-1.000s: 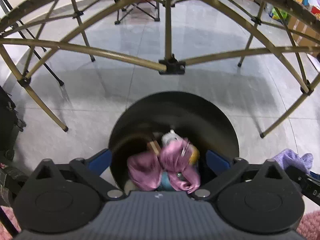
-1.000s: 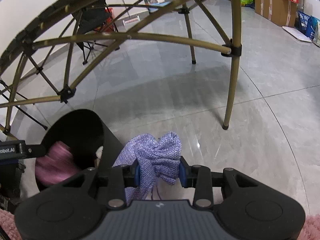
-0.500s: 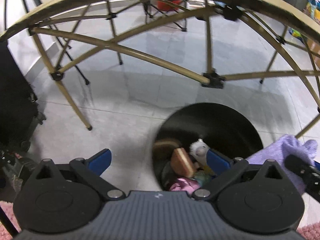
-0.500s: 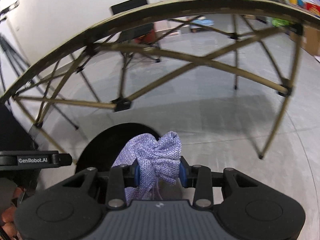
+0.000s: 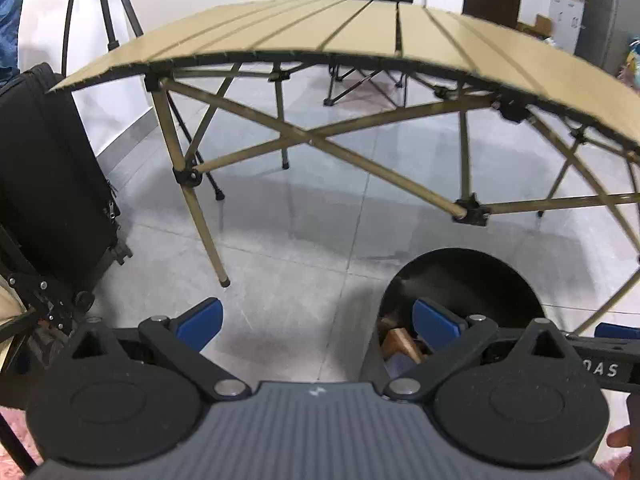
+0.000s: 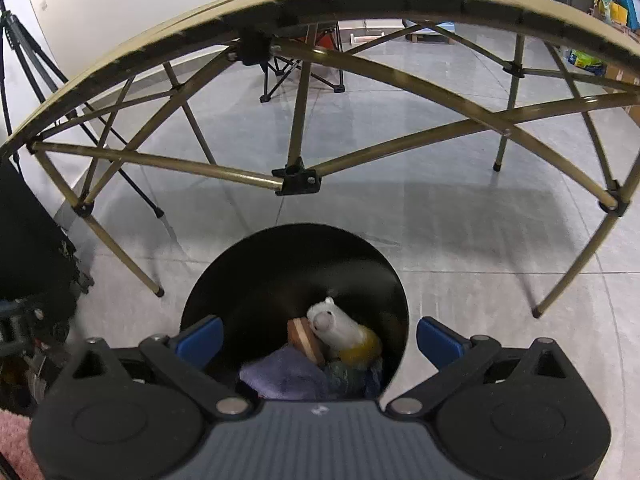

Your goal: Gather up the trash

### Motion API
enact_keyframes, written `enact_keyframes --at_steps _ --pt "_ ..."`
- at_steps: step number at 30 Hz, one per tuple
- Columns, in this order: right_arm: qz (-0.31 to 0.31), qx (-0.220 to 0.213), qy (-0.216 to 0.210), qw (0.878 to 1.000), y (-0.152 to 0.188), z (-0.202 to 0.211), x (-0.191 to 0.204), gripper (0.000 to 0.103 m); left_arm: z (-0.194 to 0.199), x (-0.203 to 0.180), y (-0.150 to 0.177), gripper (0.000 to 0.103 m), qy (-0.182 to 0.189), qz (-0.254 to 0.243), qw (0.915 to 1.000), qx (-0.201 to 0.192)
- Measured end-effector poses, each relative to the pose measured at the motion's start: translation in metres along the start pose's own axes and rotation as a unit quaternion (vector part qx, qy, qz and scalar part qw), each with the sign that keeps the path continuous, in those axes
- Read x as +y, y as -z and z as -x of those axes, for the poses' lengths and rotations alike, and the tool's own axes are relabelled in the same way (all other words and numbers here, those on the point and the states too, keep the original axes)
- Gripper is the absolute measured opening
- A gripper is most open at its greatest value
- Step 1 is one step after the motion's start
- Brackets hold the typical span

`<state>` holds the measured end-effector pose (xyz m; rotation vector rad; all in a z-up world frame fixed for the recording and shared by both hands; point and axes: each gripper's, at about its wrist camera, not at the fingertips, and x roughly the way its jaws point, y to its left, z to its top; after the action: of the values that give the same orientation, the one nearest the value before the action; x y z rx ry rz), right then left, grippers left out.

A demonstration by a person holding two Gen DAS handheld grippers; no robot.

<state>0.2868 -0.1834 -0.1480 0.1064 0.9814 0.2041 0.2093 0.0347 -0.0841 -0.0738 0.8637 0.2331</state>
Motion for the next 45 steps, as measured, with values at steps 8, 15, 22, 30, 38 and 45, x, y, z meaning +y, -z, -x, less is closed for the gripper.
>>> enact_keyframes --at_steps 8,15,22,30,38,45 --pt "0.022 0.005 0.025 0.999 0.027 0.067 0.009 0.103 0.056 0.004 0.010 0.103 0.045 -0.032 0.9982 -0.023" --pt "0.019 -0.006 0.018 1.000 0.046 0.109 0.011 0.103 0.088 0.010 0.028 0.103 0.069 -0.046 0.9962 -0.024" --pt "0.023 -0.027 0.015 0.999 0.055 0.137 0.014 0.103 0.104 0.014 0.036 0.103 0.080 -0.048 0.9952 -0.029" --pt "0.028 -0.040 0.014 0.999 0.057 0.152 0.018 0.103 0.115 0.015 0.040 0.103 0.082 -0.049 0.9948 -0.037" --pt "0.030 -0.045 0.012 0.998 0.061 0.157 0.019 0.103 0.120 0.017 0.041 0.103 0.090 -0.047 0.9941 -0.038" --pt "0.028 -0.047 0.012 0.998 0.062 0.160 0.019 0.103 0.122 0.017 0.041 0.103 0.091 -0.046 0.9940 -0.040"
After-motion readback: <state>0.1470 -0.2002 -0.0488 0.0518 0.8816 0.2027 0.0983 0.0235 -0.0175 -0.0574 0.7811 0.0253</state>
